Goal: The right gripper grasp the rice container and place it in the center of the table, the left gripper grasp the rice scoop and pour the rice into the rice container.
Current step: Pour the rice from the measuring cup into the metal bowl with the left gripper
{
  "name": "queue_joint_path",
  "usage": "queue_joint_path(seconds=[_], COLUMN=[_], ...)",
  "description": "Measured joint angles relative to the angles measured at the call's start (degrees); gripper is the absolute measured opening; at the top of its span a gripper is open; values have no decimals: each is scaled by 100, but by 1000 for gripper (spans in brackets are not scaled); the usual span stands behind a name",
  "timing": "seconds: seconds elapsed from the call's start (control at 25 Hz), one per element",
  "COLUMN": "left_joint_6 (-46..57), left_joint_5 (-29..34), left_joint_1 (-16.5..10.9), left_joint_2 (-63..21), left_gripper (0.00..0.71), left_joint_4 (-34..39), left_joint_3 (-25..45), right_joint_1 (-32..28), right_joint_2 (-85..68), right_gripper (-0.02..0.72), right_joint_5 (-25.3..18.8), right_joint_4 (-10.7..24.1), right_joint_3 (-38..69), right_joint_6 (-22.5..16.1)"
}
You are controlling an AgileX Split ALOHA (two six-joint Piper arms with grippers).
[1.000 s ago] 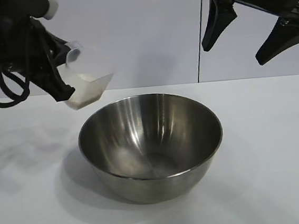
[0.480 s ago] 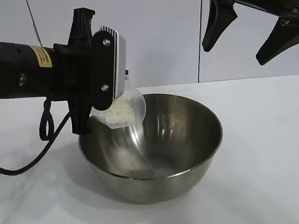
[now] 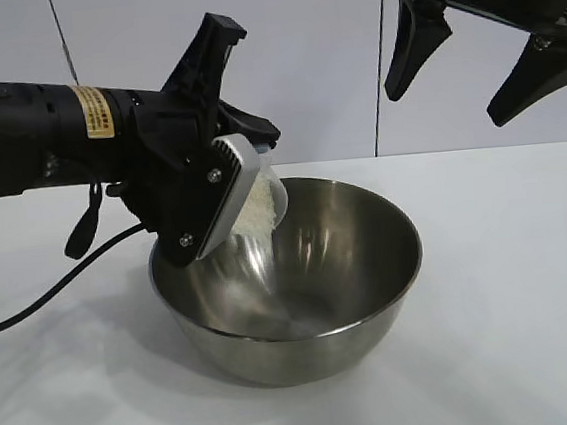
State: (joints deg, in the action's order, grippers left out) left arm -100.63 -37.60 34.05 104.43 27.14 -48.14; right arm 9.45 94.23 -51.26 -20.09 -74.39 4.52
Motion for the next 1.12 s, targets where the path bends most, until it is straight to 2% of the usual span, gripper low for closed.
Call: queue_joint_path(seconds=[0.16,0.52,0.84,1.12], left_joint_6=[-81,-63,-41,595], left_joint_5=[43,578,649,457], left_joint_1=[-18,-18,-18,-18], left_joint_2=[0,0,0,0], left_gripper=[6,6,6,6], left_joint_4=[491,2001,2100,1976], left_joint_3=[-258,-793,-796,-751], right_joint_1=[0,0,0,0], right_joint_2=[0,0,0,0], right_gripper=[660,660,660,660], right_joint_5=[-38,-141,-146,-146], right_joint_4=[0,88,138,138], right_joint_3=[0,0,0,0], right_joint_6=[0,0,5,21])
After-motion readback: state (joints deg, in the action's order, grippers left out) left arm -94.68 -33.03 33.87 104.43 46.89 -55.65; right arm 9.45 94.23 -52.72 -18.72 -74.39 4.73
